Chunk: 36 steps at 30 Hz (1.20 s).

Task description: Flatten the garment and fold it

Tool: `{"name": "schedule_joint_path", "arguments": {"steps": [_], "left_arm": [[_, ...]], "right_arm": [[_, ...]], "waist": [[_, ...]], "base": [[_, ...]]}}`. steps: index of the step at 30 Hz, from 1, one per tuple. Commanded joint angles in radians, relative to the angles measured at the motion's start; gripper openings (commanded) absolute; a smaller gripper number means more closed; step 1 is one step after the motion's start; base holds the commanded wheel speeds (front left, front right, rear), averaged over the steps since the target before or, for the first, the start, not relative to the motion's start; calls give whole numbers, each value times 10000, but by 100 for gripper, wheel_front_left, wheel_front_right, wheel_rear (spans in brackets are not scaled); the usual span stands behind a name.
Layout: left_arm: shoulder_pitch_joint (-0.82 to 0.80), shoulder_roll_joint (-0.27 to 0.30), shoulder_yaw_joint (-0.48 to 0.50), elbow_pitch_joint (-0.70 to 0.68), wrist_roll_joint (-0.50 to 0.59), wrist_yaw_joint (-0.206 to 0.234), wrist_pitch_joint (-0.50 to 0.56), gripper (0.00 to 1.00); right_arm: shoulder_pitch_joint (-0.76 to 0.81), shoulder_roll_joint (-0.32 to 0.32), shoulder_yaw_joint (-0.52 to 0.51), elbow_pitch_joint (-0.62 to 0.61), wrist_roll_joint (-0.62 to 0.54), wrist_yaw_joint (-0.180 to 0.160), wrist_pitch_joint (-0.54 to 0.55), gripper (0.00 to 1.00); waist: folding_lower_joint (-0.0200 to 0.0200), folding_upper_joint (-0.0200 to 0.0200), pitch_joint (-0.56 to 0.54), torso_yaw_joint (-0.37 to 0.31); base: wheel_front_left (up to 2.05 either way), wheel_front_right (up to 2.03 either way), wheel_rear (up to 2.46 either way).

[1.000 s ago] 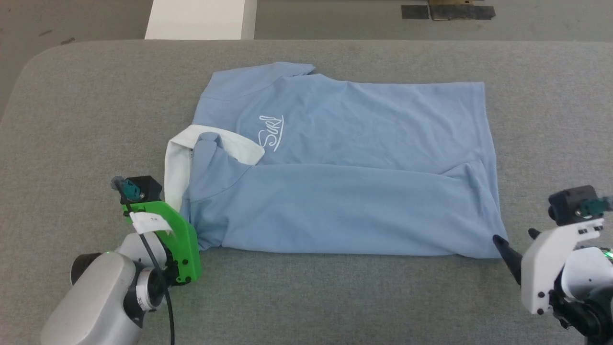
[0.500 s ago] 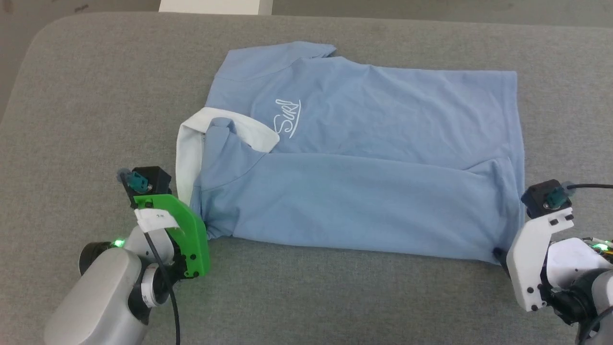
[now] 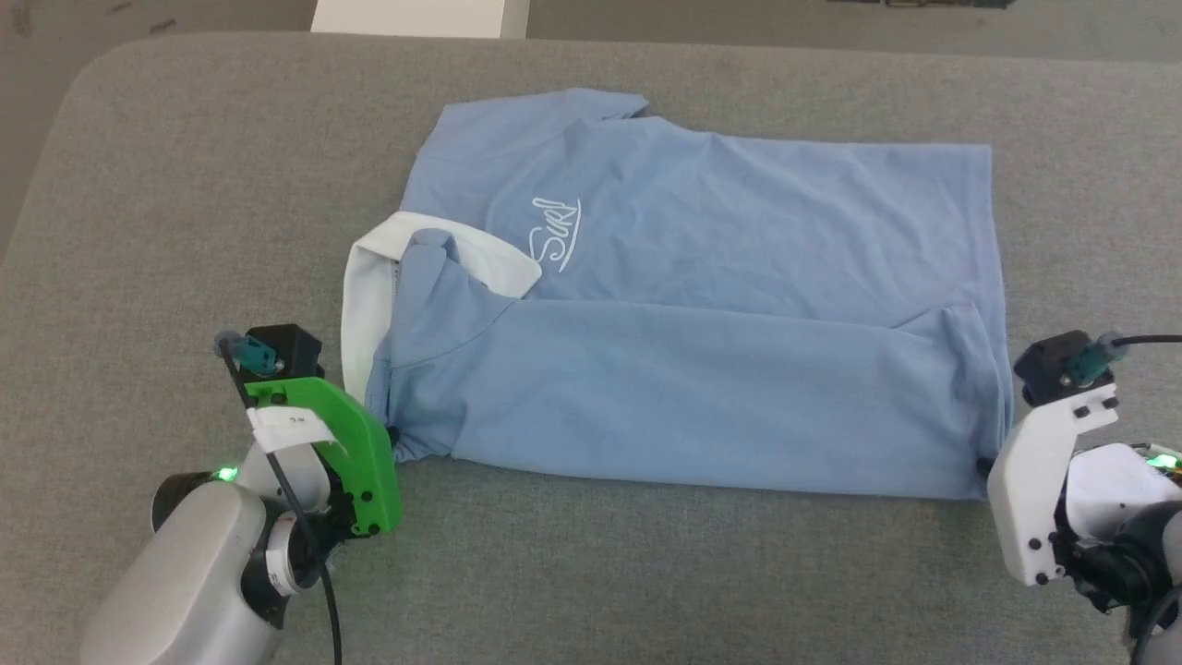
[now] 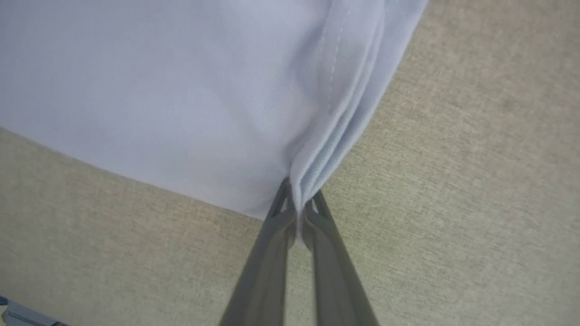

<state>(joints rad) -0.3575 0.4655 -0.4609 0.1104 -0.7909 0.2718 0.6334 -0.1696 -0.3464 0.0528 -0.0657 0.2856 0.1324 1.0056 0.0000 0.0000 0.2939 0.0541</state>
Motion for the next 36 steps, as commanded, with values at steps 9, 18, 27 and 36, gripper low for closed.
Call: {"name": "schedule_joint_path", "arguments": {"steps": [9, 18, 27, 36], "left_arm": [[790, 487, 775, -979, -354, 361, -295, 0], [2300, 994, 1267, -2292, -657, 1049, -166, 0], [3666, 832, 1199, -2356, -1129, 1330, -14, 0], [3626, 477, 1003, -1034, -1522, 1005, 156, 0]], "right_arm": [[168, -110, -877, -500, 449, -17, -84, 0], [1468, 0, -1601, -1067, 700, -17, 432, 0], [2601, 294, -1741, -649, 725, -17, 517, 0], [2813, 504, -1459, 449, 608, -17, 218, 0]], "waist": [[0, 0, -1267, -129], [0, 0, -1695, -150], [0, 0, -1787, -158], [0, 0, -1781, -170]], "base": [[0, 0, 0], [0, 0, 0], [0, 0, 0], [0, 0, 0]]}}
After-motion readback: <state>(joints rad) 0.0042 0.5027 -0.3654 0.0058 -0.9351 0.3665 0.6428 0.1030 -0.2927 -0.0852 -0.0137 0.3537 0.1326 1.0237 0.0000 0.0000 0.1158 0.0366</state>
